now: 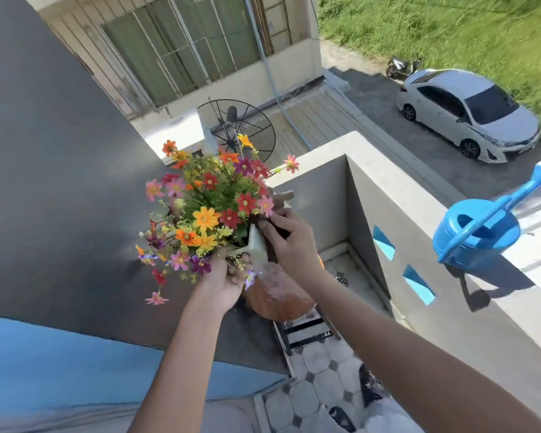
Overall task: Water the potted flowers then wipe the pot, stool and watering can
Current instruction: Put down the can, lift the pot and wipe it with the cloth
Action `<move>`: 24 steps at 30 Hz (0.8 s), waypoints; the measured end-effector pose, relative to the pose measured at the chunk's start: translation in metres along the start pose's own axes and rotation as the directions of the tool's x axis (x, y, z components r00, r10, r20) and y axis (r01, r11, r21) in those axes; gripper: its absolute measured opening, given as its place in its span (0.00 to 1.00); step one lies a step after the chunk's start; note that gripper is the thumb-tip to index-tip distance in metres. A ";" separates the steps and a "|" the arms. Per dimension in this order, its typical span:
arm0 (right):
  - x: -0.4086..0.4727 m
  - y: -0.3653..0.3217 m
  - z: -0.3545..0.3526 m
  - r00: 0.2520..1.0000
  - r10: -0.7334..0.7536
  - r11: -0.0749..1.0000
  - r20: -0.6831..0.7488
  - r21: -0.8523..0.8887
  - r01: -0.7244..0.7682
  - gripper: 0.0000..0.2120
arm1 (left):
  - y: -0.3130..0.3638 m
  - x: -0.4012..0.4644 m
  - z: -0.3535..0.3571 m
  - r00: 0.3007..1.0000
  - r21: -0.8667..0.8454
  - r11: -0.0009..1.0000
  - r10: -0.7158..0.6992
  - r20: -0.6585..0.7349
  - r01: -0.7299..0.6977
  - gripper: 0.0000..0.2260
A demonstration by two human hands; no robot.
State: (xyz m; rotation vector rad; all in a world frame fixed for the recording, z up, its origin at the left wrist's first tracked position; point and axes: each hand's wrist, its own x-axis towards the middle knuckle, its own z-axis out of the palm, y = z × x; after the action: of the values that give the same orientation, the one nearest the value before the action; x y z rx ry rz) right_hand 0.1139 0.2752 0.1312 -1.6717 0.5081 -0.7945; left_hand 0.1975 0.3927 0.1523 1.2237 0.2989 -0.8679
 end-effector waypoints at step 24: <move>-0.010 -0.009 0.000 0.996 -0.085 0.996 0.023 -0.035 0.086 0.10 | 0.001 -0.009 0.002 0.999 -0.102 0.994 -0.020 0.025 0.022 0.09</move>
State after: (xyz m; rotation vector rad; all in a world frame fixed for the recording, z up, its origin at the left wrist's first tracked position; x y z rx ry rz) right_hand 0.1065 0.2844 0.1374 -1.7426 0.4403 -0.8325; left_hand 0.1918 0.3946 0.1599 1.1159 0.3339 -0.8744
